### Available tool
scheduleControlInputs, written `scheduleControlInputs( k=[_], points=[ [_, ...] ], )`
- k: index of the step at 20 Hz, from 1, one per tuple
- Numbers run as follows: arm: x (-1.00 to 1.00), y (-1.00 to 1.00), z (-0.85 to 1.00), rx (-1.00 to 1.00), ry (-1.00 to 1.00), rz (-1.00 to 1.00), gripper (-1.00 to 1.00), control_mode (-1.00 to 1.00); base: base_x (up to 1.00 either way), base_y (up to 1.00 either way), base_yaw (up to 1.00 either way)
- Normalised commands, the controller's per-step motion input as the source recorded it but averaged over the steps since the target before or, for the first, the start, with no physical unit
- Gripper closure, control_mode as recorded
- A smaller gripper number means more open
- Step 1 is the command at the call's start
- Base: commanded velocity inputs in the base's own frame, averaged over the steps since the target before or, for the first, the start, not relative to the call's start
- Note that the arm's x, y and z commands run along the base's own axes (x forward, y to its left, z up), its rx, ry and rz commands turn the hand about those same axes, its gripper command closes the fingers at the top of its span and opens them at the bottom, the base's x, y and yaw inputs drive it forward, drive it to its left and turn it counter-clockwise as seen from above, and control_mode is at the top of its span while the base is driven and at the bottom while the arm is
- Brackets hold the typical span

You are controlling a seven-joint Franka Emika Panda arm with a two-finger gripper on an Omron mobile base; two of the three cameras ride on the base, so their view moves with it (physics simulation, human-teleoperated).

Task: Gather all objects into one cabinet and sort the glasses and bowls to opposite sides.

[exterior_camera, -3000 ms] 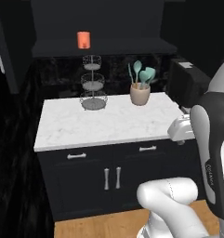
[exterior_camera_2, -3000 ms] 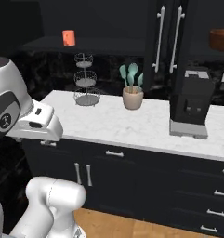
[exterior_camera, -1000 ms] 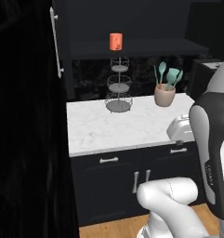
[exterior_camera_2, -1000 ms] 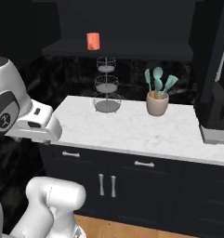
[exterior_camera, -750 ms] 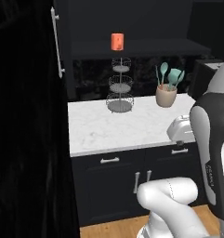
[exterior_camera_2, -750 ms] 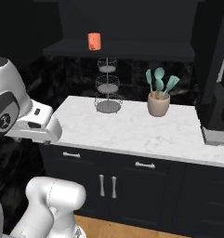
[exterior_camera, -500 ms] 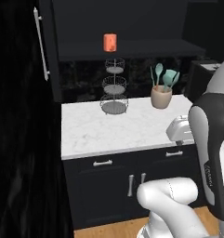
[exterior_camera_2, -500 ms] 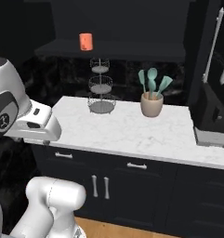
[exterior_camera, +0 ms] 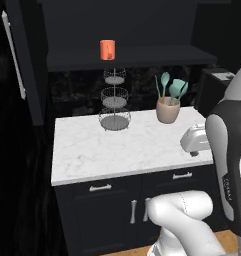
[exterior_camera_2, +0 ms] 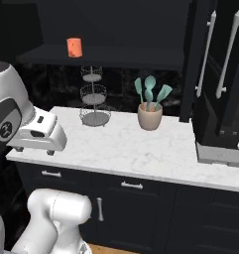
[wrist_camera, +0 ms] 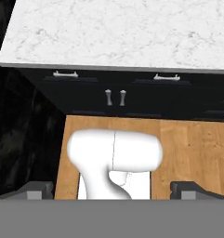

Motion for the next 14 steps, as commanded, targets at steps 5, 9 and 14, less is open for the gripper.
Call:
scheduleControlInputs(
  k=[5, 9, 14],
  points=[
    [0.0, 0.0, 0.0, 0.0, 0.0, 0.0, -1.0, 1.0, 0.4, 0.11, -0.13],
    [0.0, 0.0, 0.0, 0.0, 0.0, 0.0, -1.0, 1.0, 0.28, 0.13, -0.19],
    [0.0, 0.0, 0.0, 0.0, 0.0, 0.0, -1.0, 1.0, 0.18, 0.04, -0.07]
  ],
)
